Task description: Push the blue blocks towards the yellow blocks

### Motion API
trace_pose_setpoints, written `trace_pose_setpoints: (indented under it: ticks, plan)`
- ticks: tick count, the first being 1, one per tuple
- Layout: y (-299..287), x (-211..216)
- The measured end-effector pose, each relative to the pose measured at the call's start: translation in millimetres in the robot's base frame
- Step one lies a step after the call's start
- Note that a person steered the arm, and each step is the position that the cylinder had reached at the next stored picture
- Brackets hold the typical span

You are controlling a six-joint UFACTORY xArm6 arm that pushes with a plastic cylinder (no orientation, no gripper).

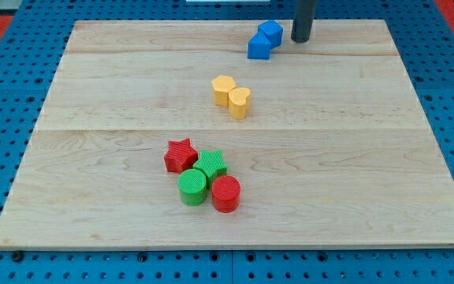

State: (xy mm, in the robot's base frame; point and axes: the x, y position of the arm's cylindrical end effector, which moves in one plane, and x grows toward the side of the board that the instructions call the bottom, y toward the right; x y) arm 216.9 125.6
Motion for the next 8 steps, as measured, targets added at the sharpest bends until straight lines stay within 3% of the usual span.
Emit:
trace_pose_setpoints:
  ticks: [1, 2, 3, 5, 6, 7, 8]
  plan:
    - [-38, -25]
    - [-130, -20]
    - [-146, 12]
    - [-158, 24]
    - [-132, -22]
    - [-80, -23]
    - [-58, 6]
